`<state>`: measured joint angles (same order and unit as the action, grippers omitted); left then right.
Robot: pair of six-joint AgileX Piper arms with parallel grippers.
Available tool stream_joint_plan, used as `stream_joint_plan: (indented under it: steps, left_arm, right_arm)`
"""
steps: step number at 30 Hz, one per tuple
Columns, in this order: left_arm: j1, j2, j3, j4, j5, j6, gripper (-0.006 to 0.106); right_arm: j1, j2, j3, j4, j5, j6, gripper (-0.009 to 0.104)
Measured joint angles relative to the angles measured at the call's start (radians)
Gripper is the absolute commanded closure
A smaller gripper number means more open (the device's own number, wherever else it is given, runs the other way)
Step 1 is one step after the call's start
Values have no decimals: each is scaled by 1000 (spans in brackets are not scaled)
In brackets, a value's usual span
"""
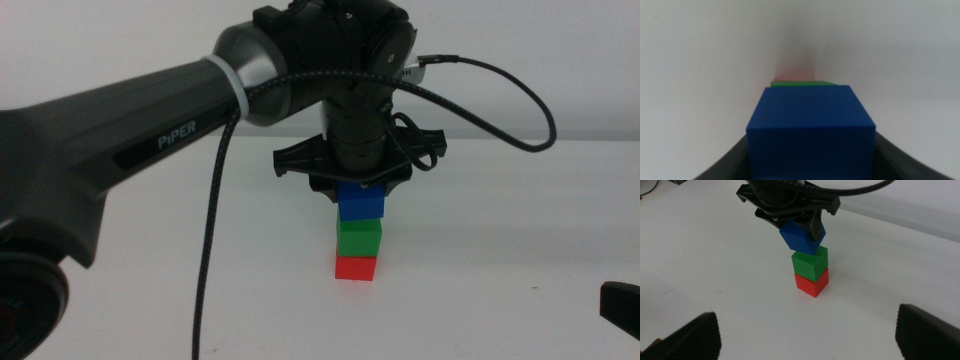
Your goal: Stack red cubes first, then green, then blue cubes in a specific spot.
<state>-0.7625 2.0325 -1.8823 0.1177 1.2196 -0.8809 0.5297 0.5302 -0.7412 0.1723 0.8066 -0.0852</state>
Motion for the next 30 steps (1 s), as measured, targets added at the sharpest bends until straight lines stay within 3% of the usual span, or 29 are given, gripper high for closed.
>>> stream_joint_plan:
  steps: [30]
  left_arm:
    - [15,56,-13,-19,-4,26,102]
  right_arm:
    - [0,0,0,0,0,2,2]
